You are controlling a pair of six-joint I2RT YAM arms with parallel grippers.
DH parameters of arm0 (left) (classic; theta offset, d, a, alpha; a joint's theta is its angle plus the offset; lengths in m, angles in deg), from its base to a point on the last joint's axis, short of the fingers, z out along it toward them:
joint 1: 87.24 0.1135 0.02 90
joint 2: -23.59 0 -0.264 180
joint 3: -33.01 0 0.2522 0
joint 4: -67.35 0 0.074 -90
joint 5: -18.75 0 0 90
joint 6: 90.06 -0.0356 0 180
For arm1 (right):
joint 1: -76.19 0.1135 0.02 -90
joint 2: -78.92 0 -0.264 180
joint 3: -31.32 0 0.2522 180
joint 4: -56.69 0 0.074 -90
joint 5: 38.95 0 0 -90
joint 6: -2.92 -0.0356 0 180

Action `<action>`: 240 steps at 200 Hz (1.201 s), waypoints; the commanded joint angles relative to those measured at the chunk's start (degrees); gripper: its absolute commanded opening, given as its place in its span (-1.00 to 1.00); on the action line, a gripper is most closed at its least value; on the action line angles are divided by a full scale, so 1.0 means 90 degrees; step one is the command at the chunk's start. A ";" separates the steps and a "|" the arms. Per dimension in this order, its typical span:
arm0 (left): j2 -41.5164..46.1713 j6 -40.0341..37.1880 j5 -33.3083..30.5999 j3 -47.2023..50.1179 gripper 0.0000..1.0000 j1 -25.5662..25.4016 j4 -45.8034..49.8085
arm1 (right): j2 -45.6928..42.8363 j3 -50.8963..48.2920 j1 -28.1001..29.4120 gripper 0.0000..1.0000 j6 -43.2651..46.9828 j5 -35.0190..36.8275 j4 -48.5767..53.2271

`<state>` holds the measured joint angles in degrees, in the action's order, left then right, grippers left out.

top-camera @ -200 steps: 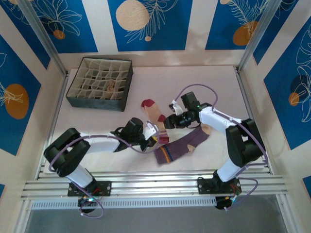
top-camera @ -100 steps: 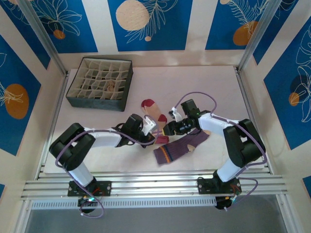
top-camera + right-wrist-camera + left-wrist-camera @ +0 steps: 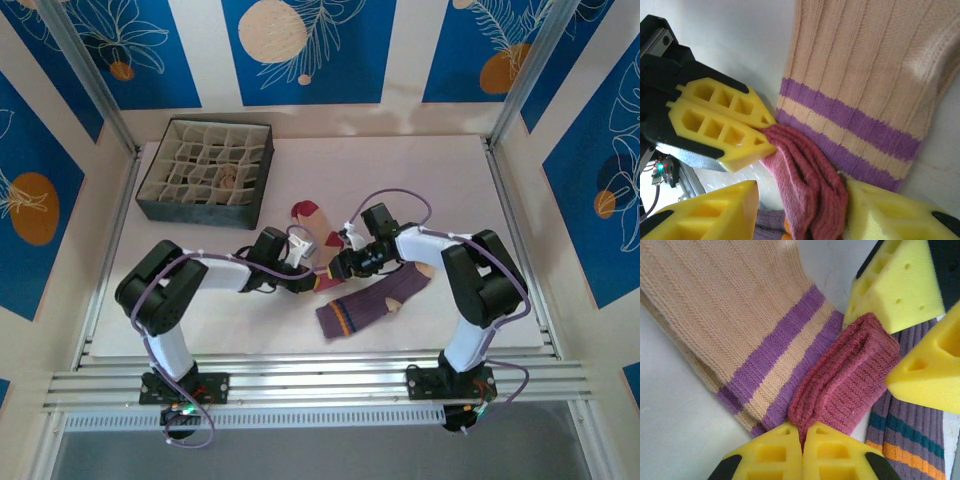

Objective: Roll the socks

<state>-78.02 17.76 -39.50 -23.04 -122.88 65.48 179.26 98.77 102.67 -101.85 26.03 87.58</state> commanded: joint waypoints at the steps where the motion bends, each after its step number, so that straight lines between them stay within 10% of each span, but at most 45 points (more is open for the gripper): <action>1: -0.0171 0.0038 0.0105 -0.0135 -1.00 0.0047 0.0139 | 0.0107 0.0222 0.0089 -0.07 -0.0098 0.0200 0.0361; 77: 0.0336 -0.1005 -0.0155 -0.0056 -1.00 0.0034 0.0327 | 0.0814 0.0868 0.0232 -0.81 -0.0373 0.1468 0.1706; 167: 0.2443 -0.4401 -0.0984 0.1132 -0.63 -0.0390 -0.0534 | 0.1241 0.1508 0.0115 -0.89 -0.0306 0.1502 0.2710; 240: 0.1361 -0.6938 -0.2567 0.0799 -0.51 -0.1617 -0.0966 | 0.1469 0.1768 -0.0003 -0.97 -0.0120 0.1315 0.3151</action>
<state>-61.60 -35.07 -57.44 -14.10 -135.95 59.14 189.84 114.66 103.04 -104.14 34.97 110.61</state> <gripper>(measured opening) 0.239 0.058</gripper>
